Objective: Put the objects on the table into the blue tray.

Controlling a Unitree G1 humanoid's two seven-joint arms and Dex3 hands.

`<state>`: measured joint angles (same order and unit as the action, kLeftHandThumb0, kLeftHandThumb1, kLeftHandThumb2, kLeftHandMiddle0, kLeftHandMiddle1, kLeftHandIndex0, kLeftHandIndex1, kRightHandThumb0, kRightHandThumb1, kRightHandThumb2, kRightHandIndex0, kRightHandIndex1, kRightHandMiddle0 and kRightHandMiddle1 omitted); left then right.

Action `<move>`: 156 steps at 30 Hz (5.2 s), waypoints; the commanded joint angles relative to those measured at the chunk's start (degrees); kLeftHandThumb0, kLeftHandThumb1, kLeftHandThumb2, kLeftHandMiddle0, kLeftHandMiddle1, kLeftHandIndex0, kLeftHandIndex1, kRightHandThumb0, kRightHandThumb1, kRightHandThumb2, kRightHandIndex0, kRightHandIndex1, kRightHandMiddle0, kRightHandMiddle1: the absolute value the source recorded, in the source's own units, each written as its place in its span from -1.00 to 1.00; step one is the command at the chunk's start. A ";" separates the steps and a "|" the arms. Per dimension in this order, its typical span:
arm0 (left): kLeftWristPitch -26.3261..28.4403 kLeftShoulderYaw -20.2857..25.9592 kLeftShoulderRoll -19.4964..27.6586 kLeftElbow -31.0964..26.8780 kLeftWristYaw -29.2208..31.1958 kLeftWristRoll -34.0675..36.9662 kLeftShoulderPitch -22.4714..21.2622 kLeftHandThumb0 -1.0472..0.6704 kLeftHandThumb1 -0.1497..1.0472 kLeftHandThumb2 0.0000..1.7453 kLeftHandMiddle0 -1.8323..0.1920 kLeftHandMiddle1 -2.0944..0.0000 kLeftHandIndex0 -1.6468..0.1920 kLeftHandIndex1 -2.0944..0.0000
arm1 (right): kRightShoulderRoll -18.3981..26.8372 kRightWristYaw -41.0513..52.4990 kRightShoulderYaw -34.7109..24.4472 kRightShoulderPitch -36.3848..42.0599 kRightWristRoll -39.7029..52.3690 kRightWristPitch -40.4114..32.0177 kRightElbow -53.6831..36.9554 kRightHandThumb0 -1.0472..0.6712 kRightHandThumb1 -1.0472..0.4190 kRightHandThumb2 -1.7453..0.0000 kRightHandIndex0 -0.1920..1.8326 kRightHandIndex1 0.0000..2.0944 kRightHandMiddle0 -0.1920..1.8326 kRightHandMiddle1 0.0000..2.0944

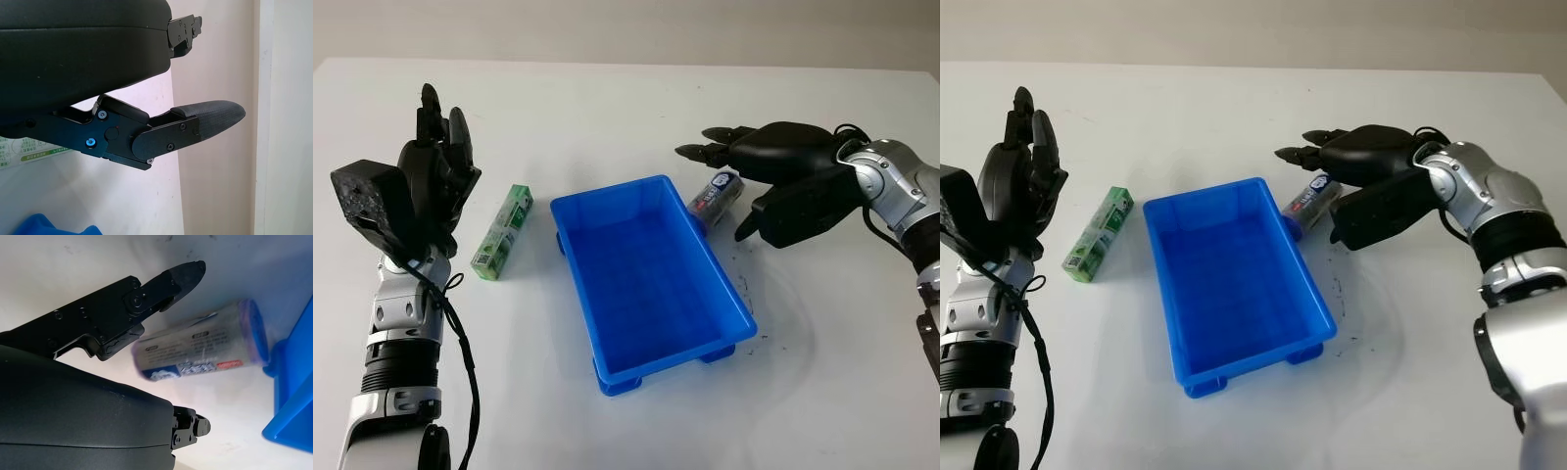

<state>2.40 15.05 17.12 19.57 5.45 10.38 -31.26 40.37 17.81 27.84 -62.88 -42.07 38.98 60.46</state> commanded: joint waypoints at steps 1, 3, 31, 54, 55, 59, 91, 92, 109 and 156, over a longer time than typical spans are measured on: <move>-0.04 0.15 0.64 -0.65 -0.09 -0.33 -0.09 -0.72 1.00 -0.21 1.00 1.00 1.00 1.00 | -0.67 -0.65 0.13 -0.60 0.19 0.34 0.86 -0.46 -0.64 0.94 -0.82 -0.93 -0.77 -0.94; -0.01 0.22 0.62 -0.71 -0.15 -0.33 -0.06 -0.72 1.00 -0.20 1.00 1.00 1.00 1.00 | -1.15 -0.63 0.10 -0.63 0.46 0.32 1.19 -0.45 -0.64 0.94 -0.80 -0.93 -0.75 -0.93; 0.13 0.41 1.43 -0.52 -0.89 -0.61 -0.81 -0.73 1.00 -0.21 1.00 1.00 1.00 1.00 | -1.10 -23.59 8.14 0.01 -11.18 3.21 6.17 -0.32 -0.86 0.93 -0.30 0.99 -0.34 0.98; 0.28 0.51 1.20 -0.91 -0.54 -0.10 -0.51 -0.72 1.00 -0.23 1.00 1.00 1.00 1.00 | -0.23 -28.61 3.93 -3.75 -6.48 -5.07 6.00 -0.22 -1.00 0.89 0.01 1.00 -0.27 1.00; 0.08 0.47 1.20 -0.81 -0.49 -0.14 -0.50 -0.72 1.00 -0.23 1.00 1.00 1.00 1.00 | -0.25 -28.64 3.05 -4.30 -5.66 -5.68 5.73 -0.22 -1.00 0.89 0.02 1.00 -0.27 1.00; -0.27 0.39 1.07 -0.53 -0.29 -0.09 -0.48 -0.71 1.00 -0.22 1.00 1.00 1.00 1.00 | -0.51 -28.03 -0.71 -5.75 -1.80 -6.56 4.83 -0.23 -1.00 0.90 0.08 1.00 -0.15 1.00; 0.47 0.17 0.96 -1.46 -0.56 0.17 -0.02 -0.72 1.00 -0.22 1.00 1.00 1.00 1.00 | -8.15 14.12 -12.98 15.57 30.39 -15.18 -42.09 -0.21 -1.00 0.79 0.38 1.00 0.14 1.00; 0.54 0.14 1.01 -1.46 -0.56 0.13 -0.04 -0.72 1.00 -0.22 1.00 1.00 1.00 1.00 | -8.07 15.63 -12.86 15.99 30.50 -16.77 -43.19 -0.22 -1.00 0.78 0.38 1.00 0.13 1.00; 0.85 -0.02 0.74 -1.66 -0.82 0.12 -0.28 -0.71 1.00 -0.21 1.00 1.00 1.00 1.00 | -6.34 32.63 -11.86 14.42 30.05 -20.05 -44.42 -0.63 -1.00 0.82 -0.84 -0.83 -0.85 -0.83; 1.95 -0.32 0.74 -3.18 -0.16 -0.39 0.72 -0.69 1.00 -0.22 1.00 1.00 1.00 1.00 | -25.36 -7.45 -36.19 23.89 47.83 -36.56 -25.55 -0.61 -1.00 0.16 -1.00 -1.00 -1.00 -1.00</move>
<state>4.15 14.48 17.68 17.53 5.27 9.93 -31.19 15.48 10.58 -7.55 -39.81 5.18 2.30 34.84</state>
